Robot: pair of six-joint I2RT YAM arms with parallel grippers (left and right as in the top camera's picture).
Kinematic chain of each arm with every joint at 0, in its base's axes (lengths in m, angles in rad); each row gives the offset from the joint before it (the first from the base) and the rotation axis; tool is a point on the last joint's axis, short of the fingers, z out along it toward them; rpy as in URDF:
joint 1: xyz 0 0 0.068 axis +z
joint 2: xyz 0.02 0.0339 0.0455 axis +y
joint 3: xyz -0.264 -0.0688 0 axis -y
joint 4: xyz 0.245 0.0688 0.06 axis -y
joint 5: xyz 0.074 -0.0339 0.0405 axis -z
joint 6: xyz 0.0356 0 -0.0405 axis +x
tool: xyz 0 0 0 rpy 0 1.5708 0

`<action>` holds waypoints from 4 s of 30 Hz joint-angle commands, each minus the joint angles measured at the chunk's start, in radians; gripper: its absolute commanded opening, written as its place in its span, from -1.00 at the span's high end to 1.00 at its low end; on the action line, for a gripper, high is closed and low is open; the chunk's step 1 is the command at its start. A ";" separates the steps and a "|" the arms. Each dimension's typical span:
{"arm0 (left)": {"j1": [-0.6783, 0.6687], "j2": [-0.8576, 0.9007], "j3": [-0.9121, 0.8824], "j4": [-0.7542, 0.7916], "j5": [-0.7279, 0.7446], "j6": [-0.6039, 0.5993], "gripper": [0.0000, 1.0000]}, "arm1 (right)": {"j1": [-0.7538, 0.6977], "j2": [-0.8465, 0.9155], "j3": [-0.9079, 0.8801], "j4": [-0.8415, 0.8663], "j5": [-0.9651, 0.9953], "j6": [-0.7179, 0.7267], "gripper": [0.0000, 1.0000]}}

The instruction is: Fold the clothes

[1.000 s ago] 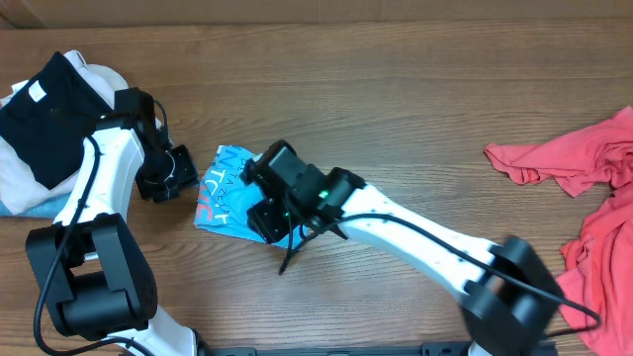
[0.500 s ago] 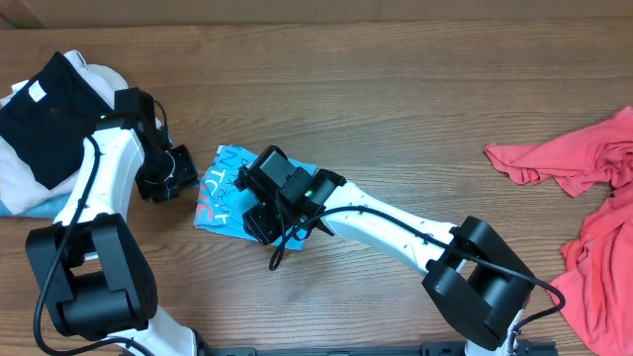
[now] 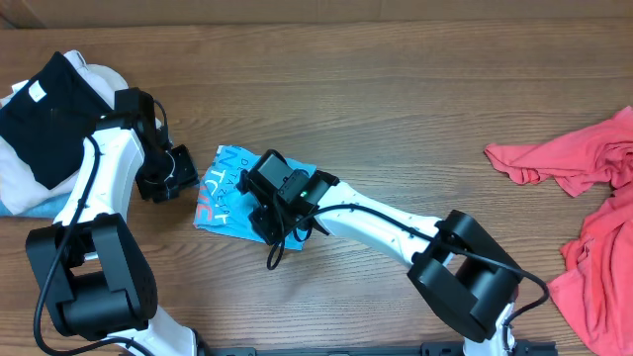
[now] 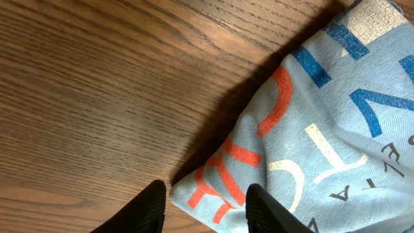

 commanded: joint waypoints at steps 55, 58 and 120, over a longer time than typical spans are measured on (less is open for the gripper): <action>-0.029 -0.004 -0.011 0.008 0.135 0.040 0.10 | -0.180 -0.158 0.005 -0.174 0.087 0.144 0.46; -0.060 -0.004 -0.012 0.024 0.133 0.050 0.09 | -0.195 -0.157 0.005 -0.117 0.017 0.124 0.48; -0.144 -0.004 -0.209 0.149 0.102 0.045 0.04 | -0.192 0.011 0.003 0.144 0.134 0.164 0.74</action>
